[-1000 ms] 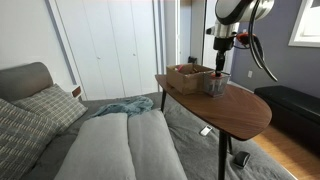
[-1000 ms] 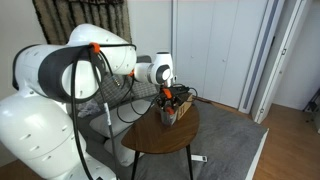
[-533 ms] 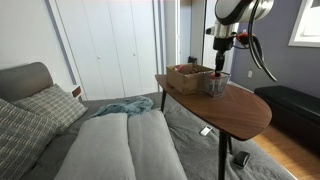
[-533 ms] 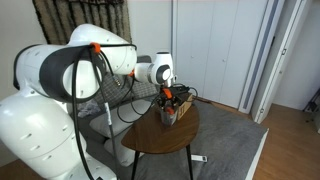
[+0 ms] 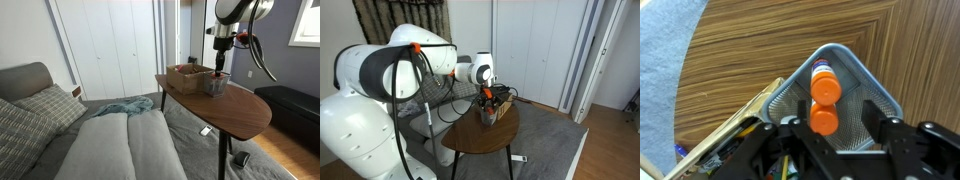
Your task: Put the two paper glues on the table
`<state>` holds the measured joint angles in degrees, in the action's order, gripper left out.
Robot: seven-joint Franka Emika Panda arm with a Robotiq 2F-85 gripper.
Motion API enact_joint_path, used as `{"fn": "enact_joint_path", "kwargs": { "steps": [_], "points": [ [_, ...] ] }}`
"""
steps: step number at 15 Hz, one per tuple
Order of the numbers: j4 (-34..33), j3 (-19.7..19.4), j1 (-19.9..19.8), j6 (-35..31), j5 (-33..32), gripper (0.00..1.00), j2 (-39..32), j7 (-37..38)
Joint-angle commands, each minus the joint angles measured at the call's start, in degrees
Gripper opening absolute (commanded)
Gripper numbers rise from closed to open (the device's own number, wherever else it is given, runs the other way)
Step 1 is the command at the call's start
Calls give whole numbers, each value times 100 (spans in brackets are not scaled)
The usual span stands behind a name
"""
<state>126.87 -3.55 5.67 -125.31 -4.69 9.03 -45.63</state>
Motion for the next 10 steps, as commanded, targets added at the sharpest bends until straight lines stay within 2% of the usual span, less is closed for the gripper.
{"fn": "enact_joint_path", "kwargs": {
  "steps": [1,10],
  "points": [
    [-129,70,-100,-10,81,61,-54,-135],
    [-173,66,-118,-66,98,60,-268,-203]
  ]
}}
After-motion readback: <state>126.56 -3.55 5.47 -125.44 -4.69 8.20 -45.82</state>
